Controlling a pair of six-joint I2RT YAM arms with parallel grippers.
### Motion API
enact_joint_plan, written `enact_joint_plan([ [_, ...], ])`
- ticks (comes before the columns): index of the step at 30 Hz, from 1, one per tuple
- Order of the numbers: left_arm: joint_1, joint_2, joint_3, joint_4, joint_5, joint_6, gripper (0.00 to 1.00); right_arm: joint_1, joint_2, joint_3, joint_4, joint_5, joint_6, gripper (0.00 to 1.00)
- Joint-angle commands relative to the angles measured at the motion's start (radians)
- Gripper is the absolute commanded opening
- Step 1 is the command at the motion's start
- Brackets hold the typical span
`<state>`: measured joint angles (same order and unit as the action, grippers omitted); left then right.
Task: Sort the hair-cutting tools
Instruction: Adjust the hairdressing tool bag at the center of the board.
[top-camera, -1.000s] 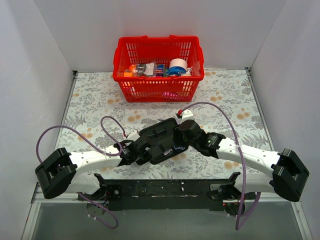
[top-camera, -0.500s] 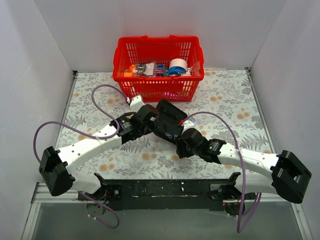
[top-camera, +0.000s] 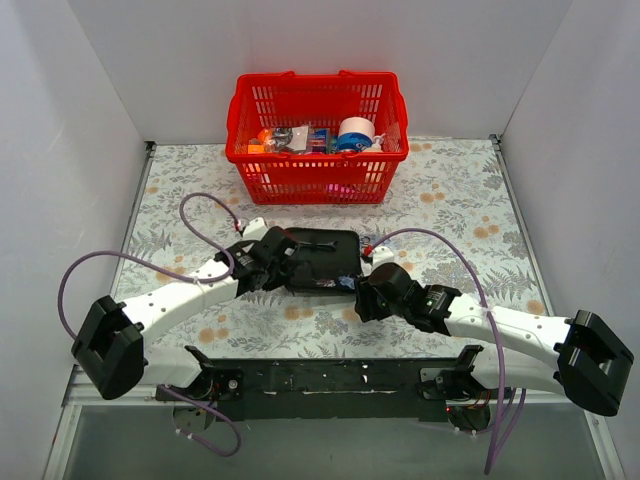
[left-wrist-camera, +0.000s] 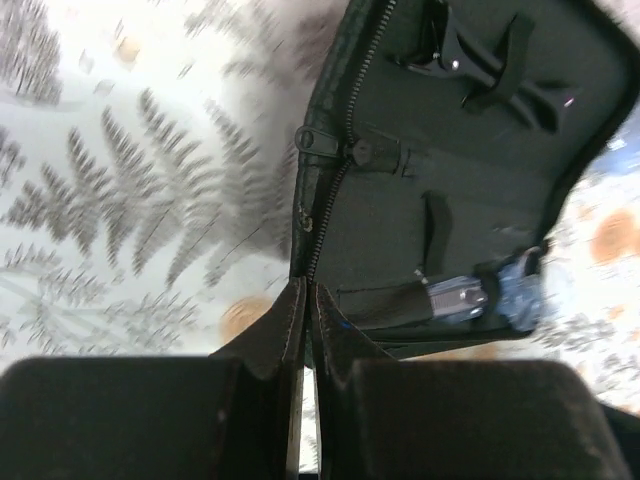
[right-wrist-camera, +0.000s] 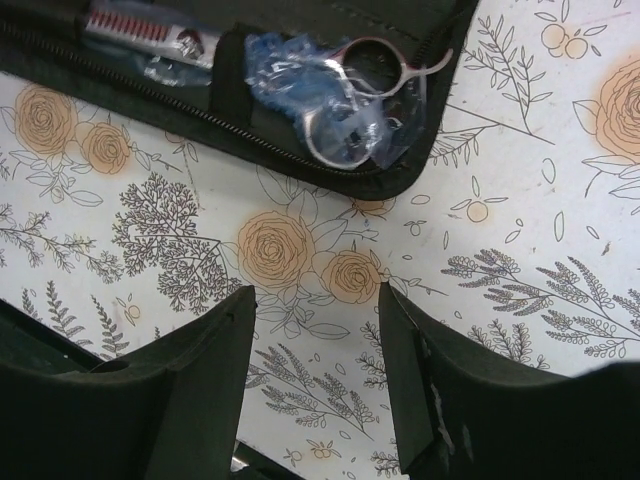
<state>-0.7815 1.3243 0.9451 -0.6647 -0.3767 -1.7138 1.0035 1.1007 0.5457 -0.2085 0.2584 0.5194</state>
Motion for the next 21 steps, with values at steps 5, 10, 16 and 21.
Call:
enact_joint_plan([
  [5, -0.07, -0.227, -0.255, -0.013, 0.078, -0.22, 0.0, 0.004, 0.002, 0.007, 0.02, 0.004, -0.021, 0.6],
  [10, -0.2, -0.24, -0.371, 0.003, 0.114, -0.395, 0.0, 0.004, 0.002, 0.01, 0.009, 0.005, -0.022, 0.61],
  [16, -0.393, -0.085, -0.37, 0.14, 0.115, -0.472, 0.0, 0.004, -0.018, -0.004, -0.005, 0.007, -0.015, 0.61],
  [21, -0.455, 0.006, -0.275, 0.166, 0.078, -0.42, 0.0, 0.004, -0.05, -0.007, -0.034, 0.015, -0.012, 0.61],
])
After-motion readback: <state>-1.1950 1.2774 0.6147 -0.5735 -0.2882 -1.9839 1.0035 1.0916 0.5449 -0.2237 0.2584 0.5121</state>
